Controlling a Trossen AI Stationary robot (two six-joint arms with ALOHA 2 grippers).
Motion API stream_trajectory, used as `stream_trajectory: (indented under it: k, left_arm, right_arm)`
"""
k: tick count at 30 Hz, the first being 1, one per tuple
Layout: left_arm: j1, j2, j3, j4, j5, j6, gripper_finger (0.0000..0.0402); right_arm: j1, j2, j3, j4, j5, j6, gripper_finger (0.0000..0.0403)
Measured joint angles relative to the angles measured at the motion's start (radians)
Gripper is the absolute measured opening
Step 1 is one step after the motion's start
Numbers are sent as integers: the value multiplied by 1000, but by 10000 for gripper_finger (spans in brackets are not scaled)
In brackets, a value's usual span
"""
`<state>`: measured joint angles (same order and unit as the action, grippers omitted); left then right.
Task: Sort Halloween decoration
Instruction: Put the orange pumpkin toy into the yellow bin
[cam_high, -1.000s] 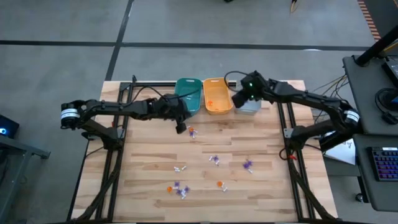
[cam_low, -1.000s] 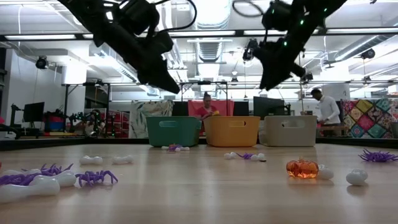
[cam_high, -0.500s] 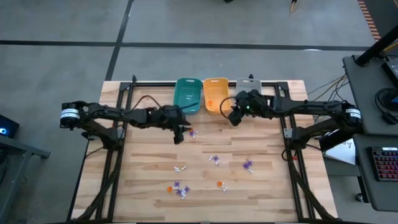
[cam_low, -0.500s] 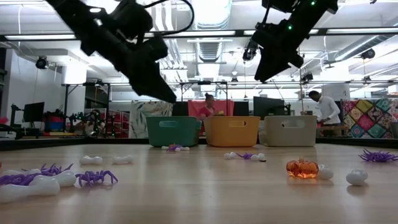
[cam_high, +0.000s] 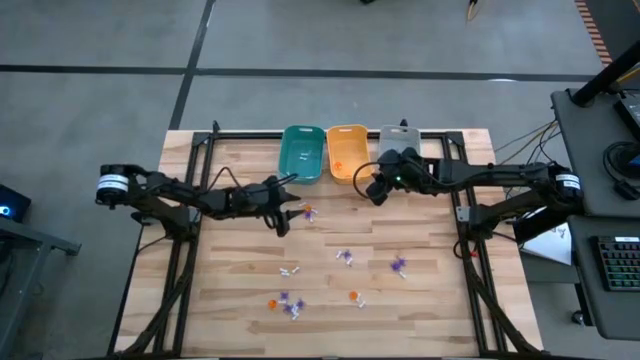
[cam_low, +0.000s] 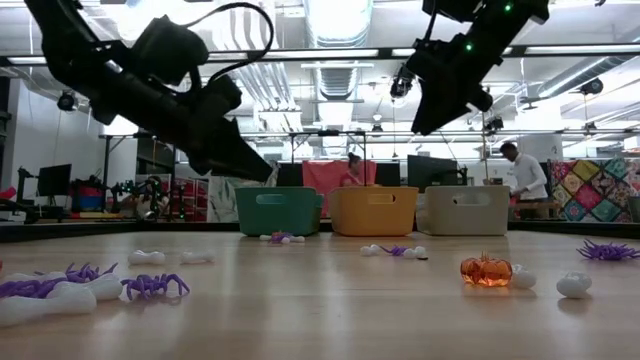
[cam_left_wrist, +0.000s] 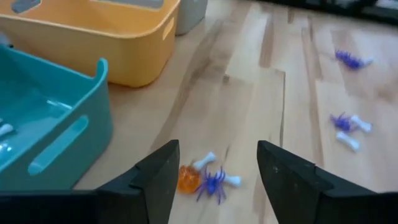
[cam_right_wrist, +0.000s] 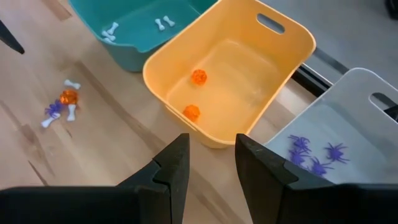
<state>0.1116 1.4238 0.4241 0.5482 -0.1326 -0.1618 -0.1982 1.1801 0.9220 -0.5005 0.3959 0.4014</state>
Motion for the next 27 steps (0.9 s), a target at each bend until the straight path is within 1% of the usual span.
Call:
stream_trajectory:
  k: [3,7,11,15,20,27]
  left_arm:
    - [0,46,4,58,0,-13,200]
    - [-2,154,52,94,0,-13,200]
    - [-2,264,100,91,-14,6,200]
    - [-2,331,129,98,-31,23,197]
    - [-2,364,137,92,-68,26,183]
    - [1,356,133,97,-71,35,171]
  right_arm:
    - [0,0,-2,21,0,-1,121]
    - [0,0,-2,24,0,-1,121]
    - [0,0,-4,28,-1,-1,121]
    - [0,1,-11,27,-1,1,121]
    - [0,1,-27,33,-1,9,121]
    - [0,2,-59,70,-2,21,121]
